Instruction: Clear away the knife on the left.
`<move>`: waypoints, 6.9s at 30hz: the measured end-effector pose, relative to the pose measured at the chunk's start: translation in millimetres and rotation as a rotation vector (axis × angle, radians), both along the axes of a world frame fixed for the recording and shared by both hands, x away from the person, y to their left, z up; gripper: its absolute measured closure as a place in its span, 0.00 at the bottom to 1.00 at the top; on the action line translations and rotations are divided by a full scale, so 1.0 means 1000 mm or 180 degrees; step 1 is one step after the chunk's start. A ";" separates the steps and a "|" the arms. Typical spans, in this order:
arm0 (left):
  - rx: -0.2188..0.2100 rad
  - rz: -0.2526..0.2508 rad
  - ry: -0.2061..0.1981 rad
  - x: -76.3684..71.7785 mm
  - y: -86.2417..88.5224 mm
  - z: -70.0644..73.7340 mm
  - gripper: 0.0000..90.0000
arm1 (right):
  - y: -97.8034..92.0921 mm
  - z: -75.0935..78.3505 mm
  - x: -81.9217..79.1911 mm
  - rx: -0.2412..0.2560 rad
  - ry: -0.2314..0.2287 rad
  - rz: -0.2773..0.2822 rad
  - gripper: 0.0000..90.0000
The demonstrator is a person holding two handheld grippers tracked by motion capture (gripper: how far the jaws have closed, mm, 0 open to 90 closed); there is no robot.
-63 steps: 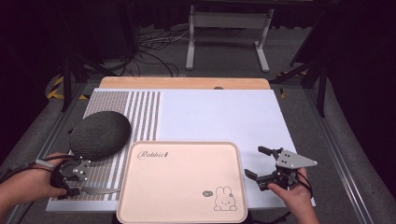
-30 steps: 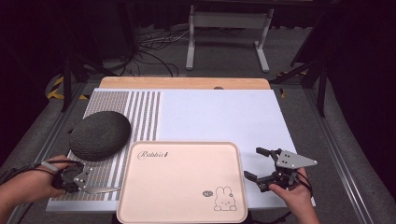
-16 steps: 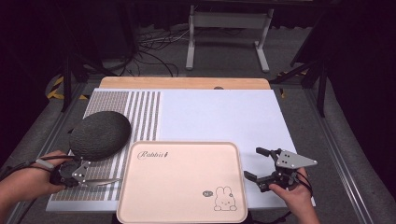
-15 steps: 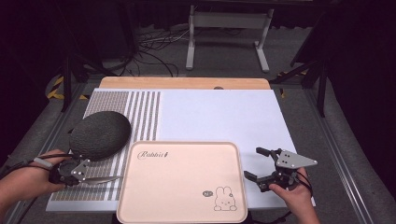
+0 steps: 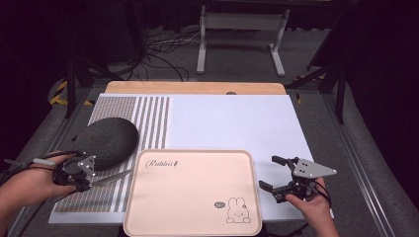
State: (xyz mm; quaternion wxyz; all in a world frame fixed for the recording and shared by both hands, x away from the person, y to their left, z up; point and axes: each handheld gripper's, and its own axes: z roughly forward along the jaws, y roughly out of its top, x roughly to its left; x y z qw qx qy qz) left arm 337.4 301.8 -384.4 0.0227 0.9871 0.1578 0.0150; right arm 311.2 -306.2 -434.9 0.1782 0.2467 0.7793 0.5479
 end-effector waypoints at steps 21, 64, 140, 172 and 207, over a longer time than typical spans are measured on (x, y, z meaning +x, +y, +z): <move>-0.0721 0.0913 0.0331 0.004 -0.031 0.017 0.89 | -0.002 0.001 0.000 0.0013 0.0004 -0.0010 0.04; -0.1241 0.1031 0.0756 0.017 -0.125 -0.009 0.89 | -0.004 -0.001 -0.001 0.0034 0.0018 -0.0007 0.04; -0.1018 0.1247 0.0794 0.022 -0.134 -0.055 0.59 | -0.003 -0.002 -0.001 0.0047 0.0062 0.0048 0.04; -0.1467 0.0257 0.0252 0.010 -0.156 -0.052 1.00 | -0.003 -0.002 -0.001 0.0046 0.0059 0.0062 0.04; -0.1324 0.0367 0.0261 0.015 -0.150 -0.062 1.00 | -0.003 -0.003 -0.001 0.0044 0.0086 0.0072 0.04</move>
